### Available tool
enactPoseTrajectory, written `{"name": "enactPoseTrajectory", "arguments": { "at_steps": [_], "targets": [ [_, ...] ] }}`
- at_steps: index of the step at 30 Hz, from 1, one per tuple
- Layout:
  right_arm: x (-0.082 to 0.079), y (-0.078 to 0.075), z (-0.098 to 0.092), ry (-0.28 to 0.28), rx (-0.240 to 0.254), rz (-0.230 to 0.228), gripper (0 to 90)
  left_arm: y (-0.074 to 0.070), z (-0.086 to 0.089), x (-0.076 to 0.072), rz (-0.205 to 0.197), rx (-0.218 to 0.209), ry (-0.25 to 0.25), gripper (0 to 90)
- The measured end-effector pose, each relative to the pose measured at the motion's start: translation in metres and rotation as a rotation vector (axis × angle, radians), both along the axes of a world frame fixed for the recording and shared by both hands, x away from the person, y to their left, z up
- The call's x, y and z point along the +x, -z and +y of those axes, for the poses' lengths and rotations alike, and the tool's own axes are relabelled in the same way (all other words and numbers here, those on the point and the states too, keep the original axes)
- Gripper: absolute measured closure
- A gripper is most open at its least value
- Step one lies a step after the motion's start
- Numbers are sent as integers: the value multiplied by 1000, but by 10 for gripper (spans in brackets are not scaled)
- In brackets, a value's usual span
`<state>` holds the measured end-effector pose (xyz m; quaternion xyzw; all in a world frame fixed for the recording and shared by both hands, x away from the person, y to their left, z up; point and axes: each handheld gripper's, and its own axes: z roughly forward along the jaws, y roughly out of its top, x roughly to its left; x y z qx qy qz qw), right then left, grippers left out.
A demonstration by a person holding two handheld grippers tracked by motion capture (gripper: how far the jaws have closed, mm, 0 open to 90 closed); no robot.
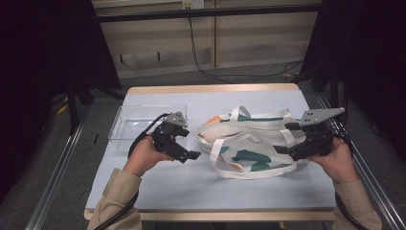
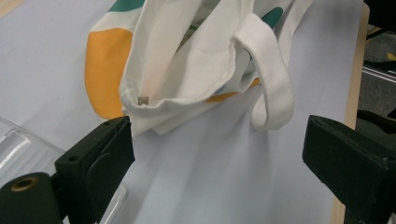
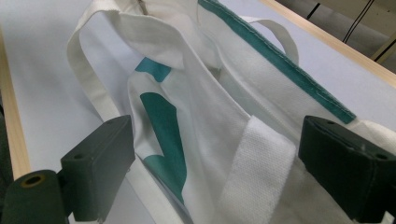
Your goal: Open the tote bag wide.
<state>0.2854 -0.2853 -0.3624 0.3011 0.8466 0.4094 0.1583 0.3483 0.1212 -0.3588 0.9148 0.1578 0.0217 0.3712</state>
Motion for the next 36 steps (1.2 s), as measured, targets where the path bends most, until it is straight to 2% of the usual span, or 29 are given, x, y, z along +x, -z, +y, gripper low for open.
{"name": "enactPoseTrajectory", "arguments": {
  "at_steps": [4,6,7,14,16,18,21,25,29,30,31,33,34,36],
  "targets": [
    [0,1,1,-11,-2,0,132,-4,-1,4,-7,6,0,98],
    [-1,1,0,-19,-1,0,162,-5,-3,5,0,-7,-8,102],
    [-1,1,0,-19,-1,0,162,-6,-3,6,-11,3,2,102],
    [-2,3,0,-39,6,16,233,-7,-10,10,-8,-34,-5,122],
    [-2,4,0,-40,5,20,249,-8,-12,13,-14,-27,14,128],
    [-3,5,-1,-46,4,19,279,-8,-16,14,-13,-42,8,139],
    [-6,5,-4,-54,19,24,353,-11,-19,18,-23,-40,18,158],
    [-7,7,-5,-53,13,35,384,-11,-26,21,-25,-46,20,168],
    [-8,9,-5,-53,10,49,444,-9,-34,25,-23,-54,49,231],
    [-8,9,-5,-54,8,51,455,-9,-35,26,-24,-44,57,245],
    [-8,10,-4,-55,7,48,467,-8,-38,26,-22,-53,53,270],
    [-8,11,-4,-57,3,55,495,-7,-41,28,-19,-47,56,305],
    [-8,11,-3,-62,2,57,509,-7,-42,30,-24,-31,54,321],
    [-8,13,-2,-68,-4,60,548,-5,-45,32,-21,-35,48,349]
  ]
}}
